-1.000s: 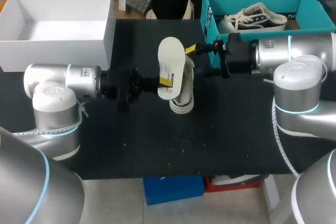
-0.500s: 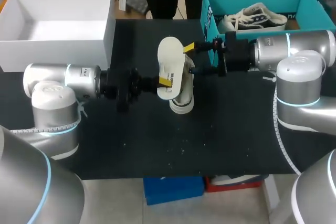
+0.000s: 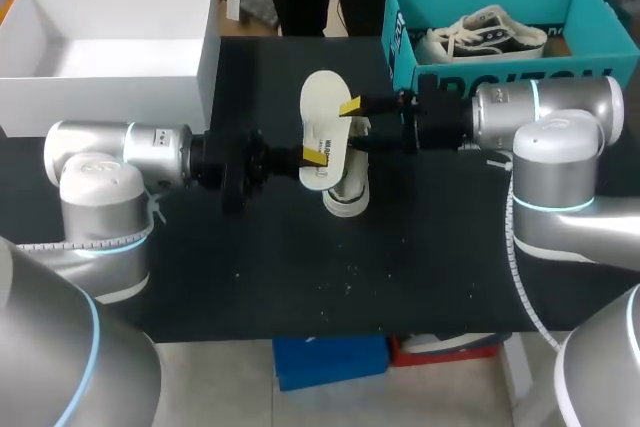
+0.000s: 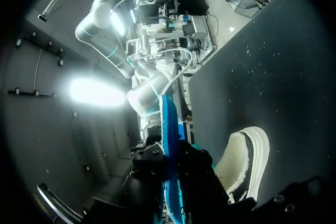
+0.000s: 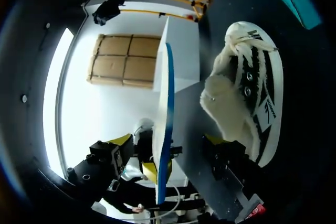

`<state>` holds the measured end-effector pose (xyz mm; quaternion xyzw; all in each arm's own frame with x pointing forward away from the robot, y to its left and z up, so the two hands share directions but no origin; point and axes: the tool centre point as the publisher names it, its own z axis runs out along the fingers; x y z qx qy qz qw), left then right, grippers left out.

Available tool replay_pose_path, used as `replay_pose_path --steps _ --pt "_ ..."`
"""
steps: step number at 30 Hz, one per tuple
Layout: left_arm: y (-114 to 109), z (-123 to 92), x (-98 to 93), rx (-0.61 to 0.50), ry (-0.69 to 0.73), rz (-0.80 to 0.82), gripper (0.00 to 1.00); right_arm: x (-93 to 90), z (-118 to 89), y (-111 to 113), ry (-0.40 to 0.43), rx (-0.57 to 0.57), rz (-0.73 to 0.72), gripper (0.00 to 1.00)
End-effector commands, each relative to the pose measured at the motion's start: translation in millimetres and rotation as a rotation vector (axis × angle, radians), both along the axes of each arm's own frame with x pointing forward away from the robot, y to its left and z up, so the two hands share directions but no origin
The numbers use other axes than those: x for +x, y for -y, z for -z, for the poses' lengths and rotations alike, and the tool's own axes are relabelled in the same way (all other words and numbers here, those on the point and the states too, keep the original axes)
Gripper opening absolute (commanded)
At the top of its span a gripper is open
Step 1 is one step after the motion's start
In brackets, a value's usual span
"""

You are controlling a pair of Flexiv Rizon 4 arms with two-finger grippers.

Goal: Take the shoe out of the shoebox, open the shoe tongue, remove and reinsert the insole, then place the shoe into the shoebox

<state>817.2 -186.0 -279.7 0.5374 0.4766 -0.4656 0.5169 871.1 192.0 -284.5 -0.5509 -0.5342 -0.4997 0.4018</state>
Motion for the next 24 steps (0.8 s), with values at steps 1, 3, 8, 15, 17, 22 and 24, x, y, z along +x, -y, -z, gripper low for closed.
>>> replay_pose_path --steps 1,3,8,15,17,22,24 --pt "0.9 0.2 -0.7 0.002 0.003 -0.004 0.00 1.8 1.3 -6.8 0.009 -0.004 0.010 0.49" --pt "0.9 0.2 -0.7 0.002 0.003 -0.004 0.00 3.4 2.0 -7.3 0.012 -0.007 0.009 0.47" --pt "0.9 0.2 -0.7 0.002 0.003 -0.004 0.00 9.6 4.3 -9.2 0.017 -0.007 0.008 0.42" --pt "0.9 0.2 -0.7 0.002 0.003 -0.004 0.00 17.3 5.8 -9.4 0.020 -0.007 0.002 0.40" --pt "0.9 0.2 -0.7 0.002 0.003 -0.004 0.00 19.7 4.8 -9.1 0.023 -0.009 -0.001 0.39" --pt "0.9 0.2 -0.7 0.002 0.003 -0.004 0.00 22.1 4.6 -8.8 0.022 -0.011 -0.012 0.30" --pt "0.9 0.2 -0.7 0.002 0.003 -0.004 0.00 22.8 4.2 -9.7 0.020 -0.011 -0.037 0.16"
